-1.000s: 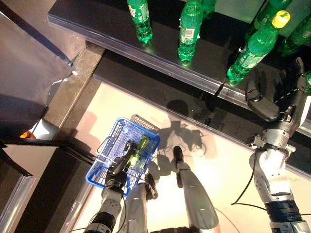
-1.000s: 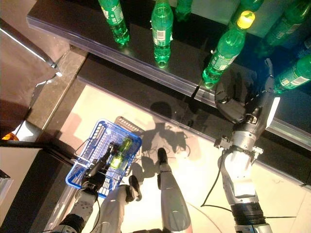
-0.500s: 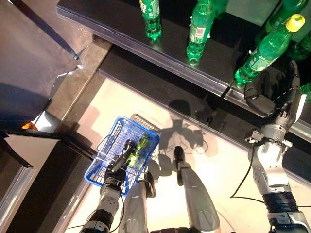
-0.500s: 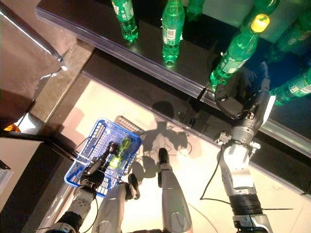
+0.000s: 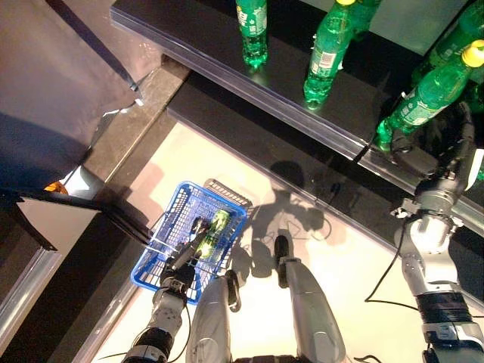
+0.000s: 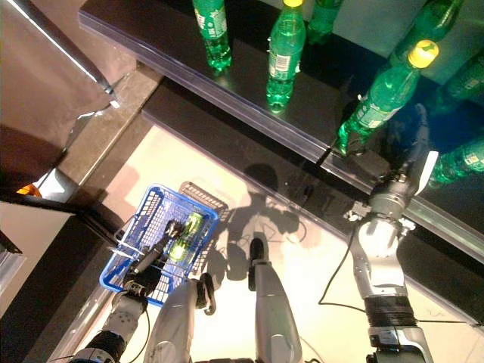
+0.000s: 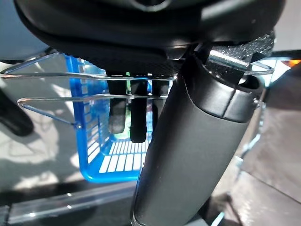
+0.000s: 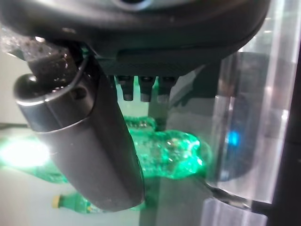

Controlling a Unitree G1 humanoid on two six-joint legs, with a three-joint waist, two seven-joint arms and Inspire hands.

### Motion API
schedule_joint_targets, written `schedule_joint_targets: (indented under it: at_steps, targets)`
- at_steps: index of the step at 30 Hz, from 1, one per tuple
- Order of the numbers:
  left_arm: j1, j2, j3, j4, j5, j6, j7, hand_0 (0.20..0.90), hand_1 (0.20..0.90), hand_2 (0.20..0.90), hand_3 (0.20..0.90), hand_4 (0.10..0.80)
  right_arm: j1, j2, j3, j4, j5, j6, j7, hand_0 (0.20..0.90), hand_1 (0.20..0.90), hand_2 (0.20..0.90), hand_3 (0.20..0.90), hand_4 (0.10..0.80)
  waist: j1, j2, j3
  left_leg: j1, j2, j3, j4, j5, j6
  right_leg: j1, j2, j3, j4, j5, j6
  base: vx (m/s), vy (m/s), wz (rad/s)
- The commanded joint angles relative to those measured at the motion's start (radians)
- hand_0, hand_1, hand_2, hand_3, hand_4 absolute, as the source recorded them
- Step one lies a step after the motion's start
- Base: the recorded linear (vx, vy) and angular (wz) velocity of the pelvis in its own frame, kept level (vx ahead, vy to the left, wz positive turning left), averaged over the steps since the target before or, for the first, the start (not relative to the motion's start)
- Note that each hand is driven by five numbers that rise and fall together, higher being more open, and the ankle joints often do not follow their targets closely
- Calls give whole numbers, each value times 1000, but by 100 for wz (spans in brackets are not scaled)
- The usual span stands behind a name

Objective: Pick up the drink and place into the basket.

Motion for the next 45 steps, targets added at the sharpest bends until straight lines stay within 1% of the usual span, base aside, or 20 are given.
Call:
schedule_joint_targets:
  at_steps: [1,6,14,19,24,30,36,39,45]
  targets:
    - [147,109,28,-113,2,-49,-54,300,300,300,200,100,-40,-95,-73,-70,5,-61,29,900,900,900,900,800,10,-17,-29,-84,15,-4,-112,183,18,166,-40,-29,-72,-92,41,60,-8,-3]
    - [160,112,28,-109,6,-37,-61,300,300,300,200,100,-45,-115,-85,-42,15,-47,34,900,900,900,900,800,18,-13,-33,-83,16,-12,-113,198,10,184,-39,-34,-70,-93,39,74,-13,22]
    - [210,121,34,-97,29,3,-71,300,300,300,200,100,-44,-147,-98,14,42,-1,84,900,900,900,900,800,40,-3,-61,-68,14,-27,-132,243,-10,235,-37,-44,-81,-92,38,114,-12,4]
    - [244,123,46,-84,56,28,-81,300,300,300,200,100,-16,-149,-108,21,31,31,113,900,900,900,900,800,51,-2,-92,-45,11,-35,-167,266,-15,265,-38,-46,-93,-83,43,132,-11,0]
    - [288,120,63,-75,95,57,-85,300,300,300,200,100,47,-139,-135,7,17,65,140,900,900,900,900,800,60,-1,-126,-11,10,-40,-192,276,-19,300,-39,-49,-99,-78,49,172,-8,4]
    - [356,122,93,-58,173,94,-99,300,300,300,200,100,122,-143,-163,15,4,124,156,900,900,900,900,800,82,-9,-180,44,6,-48,-228,264,-17,338,-45,-52,-90,-71,67,215,-17,9]
    - [388,138,109,-37,208,111,-119,300,300,300,200,100,160,-149,-175,44,16,134,190,900,900,900,900,800,95,-14,-205,79,3,-53,-254,242,-13,346,-49,-53,-71,-70,83,111,-5,5]
    - [386,146,110,-30,206,112,-127,300,300,300,200,100,157,-154,-175,53,25,136,190,900,900,900,900,800,97,-16,-202,78,1,-54,-256,233,-11,335,-50,-53,-60,-70,88,-17,3,1]
    - [325,175,78,-36,148,105,-119,300,300,300,200,100,71,-181,-135,122,86,122,152,900,900,900,900,800,101,-15,-160,37,-9,-67,-248,204,-8,270,-46,-53,-24,-77,93,-124,-3,6]
